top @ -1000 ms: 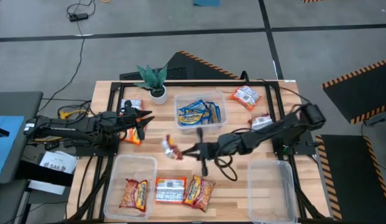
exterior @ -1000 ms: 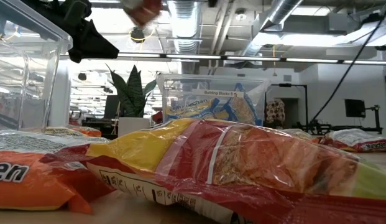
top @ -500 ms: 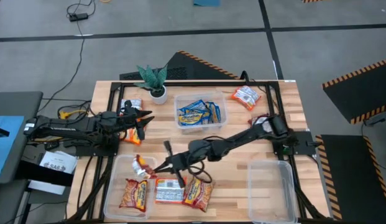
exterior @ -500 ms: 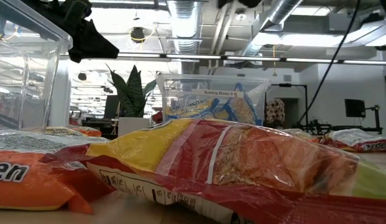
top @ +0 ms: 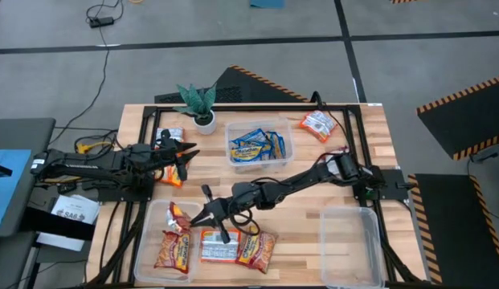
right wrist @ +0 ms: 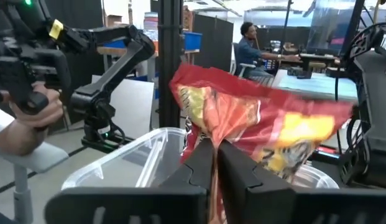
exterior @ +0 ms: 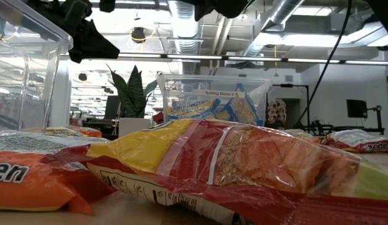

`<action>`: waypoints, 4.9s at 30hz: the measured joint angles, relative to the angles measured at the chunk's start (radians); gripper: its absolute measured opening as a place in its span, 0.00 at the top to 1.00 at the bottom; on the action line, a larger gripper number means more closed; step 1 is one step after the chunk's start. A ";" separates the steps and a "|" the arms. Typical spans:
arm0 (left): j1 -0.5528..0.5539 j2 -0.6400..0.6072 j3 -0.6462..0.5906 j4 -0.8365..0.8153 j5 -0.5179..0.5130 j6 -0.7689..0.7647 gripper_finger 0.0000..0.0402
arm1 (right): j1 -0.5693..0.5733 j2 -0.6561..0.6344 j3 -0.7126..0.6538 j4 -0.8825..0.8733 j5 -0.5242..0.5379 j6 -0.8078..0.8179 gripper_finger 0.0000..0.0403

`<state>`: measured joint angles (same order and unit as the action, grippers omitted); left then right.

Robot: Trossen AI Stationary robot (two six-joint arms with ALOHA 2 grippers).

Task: Sort Maruchan noodles
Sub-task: Put the top left red noodle packet into the bottom left transparent bin, then put the bottom red noodle packet into the bottom left transparent bin

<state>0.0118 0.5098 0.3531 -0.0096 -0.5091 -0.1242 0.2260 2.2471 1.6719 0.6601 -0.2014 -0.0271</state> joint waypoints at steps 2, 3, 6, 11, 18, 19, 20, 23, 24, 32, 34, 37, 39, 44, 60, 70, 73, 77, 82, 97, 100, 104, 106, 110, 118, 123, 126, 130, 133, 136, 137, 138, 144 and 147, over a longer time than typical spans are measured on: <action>0.000 0.000 0.000 0.001 0.000 0.000 0.72 | 0.000 0.000 0.001 -0.009 0.000 0.008 0.87; 0.000 0.000 0.000 0.000 0.000 0.000 0.72 | 0.000 0.000 0.001 -0.014 0.000 0.010 0.85; 0.000 0.000 0.000 0.000 0.000 -0.001 0.72 | -0.002 -0.005 0.001 -0.014 0.000 0.020 0.79; 0.000 0.000 0.000 0.000 0.000 -0.001 0.72 | -0.011 -0.010 0.001 -0.029 0.000 0.020 0.62; 0.000 0.000 0.000 -0.002 0.001 -0.002 0.72 | -0.042 -0.049 -0.001 -0.225 0.001 0.008 0.44; 0.000 0.000 0.000 -0.003 0.002 -0.003 0.72 | -0.046 -0.074 -0.001 -0.291 0.000 -0.010 0.43; 0.000 0.000 0.000 -0.006 0.004 -0.004 0.72 | -0.051 -0.103 -0.001 -0.375 0.001 -0.028 0.42; 0.000 0.000 0.000 -0.013 0.006 -0.011 0.72 | -0.060 -0.192 0.001 -0.635 0.002 -0.068 0.42; 0.000 0.000 0.000 -0.015 0.006 -0.011 0.72 | -0.060 -0.219 -0.002 -0.716 0.013 -0.078 0.42; 0.000 0.000 0.000 -0.021 0.077 -0.030 0.72 | -0.016 -0.423 -0.218 -1.046 0.207 -0.013 0.45; 0.000 0.000 0.000 -0.017 0.095 -0.030 0.72 | -0.004 -0.470 -0.324 -1.028 0.226 0.044 0.45; 0.000 0.000 0.000 -0.018 0.095 -0.030 0.72 | 0.013 -0.527 -0.470 -0.960 0.228 0.142 0.45; 0.000 0.000 0.000 -0.021 0.101 -0.030 0.72 | 0.026 -0.541 -0.539 -0.892 0.219 0.210 0.45; 0.000 0.003 0.000 -0.040 0.149 -0.030 0.72 | 0.053 -0.512 -0.581 -0.850 0.125 0.232 0.45; 0.000 0.033 0.000 -0.032 0.164 -0.026 0.72 | 0.115 -0.258 -0.340 -0.927 0.056 0.040 0.46; 0.000 0.033 0.000 -0.029 0.164 -0.026 0.72 | 0.120 -0.197 -0.277 -1.054 0.045 0.000 0.46; 0.000 0.033 0.000 -0.028 0.163 -0.026 0.72 | 0.120 -0.197 -0.277 -1.055 0.045 -0.001 0.48; 0.000 0.033 0.000 -0.022 0.163 -0.026 0.72 | 0.120 -0.199 -0.277 -1.062 0.093 -0.005 0.60; 0.000 0.033 0.000 -0.003 0.152 -0.026 0.72 | 0.120 -0.200 -0.276 -1.086 0.114 -0.012 0.94; 0.000 -0.102 0.000 0.022 0.154 -0.017 0.72 | 0.058 -0.403 -0.396 -1.096 0.134 0.044 0.98; 0.000 -0.142 0.000 0.022 0.230 -0.028 0.72 | 0.044 -0.475 -0.511 -0.927 0.124 0.096 0.98; 0.000 -0.178 0.000 0.022 0.298 -0.029 0.72 | 0.038 -0.559 -0.650 -0.635 0.125 0.156 0.98; 0.000 -0.191 0.000 0.023 0.300 -0.030 0.72 | 0.039 -0.580 -0.696 -0.514 0.125 0.162 0.98; 0.000 -0.192 0.000 0.026 0.300 -0.030 0.72 | 0.034 -0.594 -0.705 -0.355 0.123 0.144 0.98; 0.000 -0.192 0.000 0.030 0.291 -0.030 0.72 | 0.016 -0.594 -0.572 -0.261 0.122 -0.030 0.98; 0.000 -0.192 0.000 0.029 0.285 -0.020 0.72 | 0.001 -0.549 -0.434 -0.253 0.097 -0.125 0.98; 0.000 -0.192 0.000 0.029 0.264 -0.019 0.72 | -0.003 -0.489 -0.345 -0.253 0.090 -0.173 0.98; 0.000 -0.192 0.000 0.030 0.259 -0.019 0.72 | -0.022 -0.379 -0.226 -0.253 0.021 -0.189 0.98; 0.000 -0.192 0.000 0.030 0.259 -0.019 0.72 | -0.037 -0.286 -0.134 -0.241 -0.014 -0.190 0.98; 0.000 -0.192 0.000 0.030 0.259 -0.019 0.72 | -0.048 -0.197 -0.044 -0.191 -0.058 -0.187 0.98; 0.000 -0.192 0.000 0.030 0.259 -0.019 0.72 | -0.052 -0.173 -0.015 -0.187 -0.072 -0.184 0.98; 0.000 -0.192 0.000 0.030 0.259 -0.019 0.72 | -0.055 -0.146 0.017 -0.175 -0.088 -0.180 0.98; 0.000 -0.192 0.000 0.030 0.259 -0.019 0.72 | -0.065 -0.020 0.176 -0.145 -0.141 -0.130 0.98; 0.000 -0.192 0.000 0.028 0.259 -0.018 0.72 | -0.064 0.020 0.206 -0.155 -0.141 -0.120 0.98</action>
<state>0.0120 0.3183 0.3531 0.0181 -0.2501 -0.1425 0.1616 2.2669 1.8782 0.5055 -0.3423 -0.1467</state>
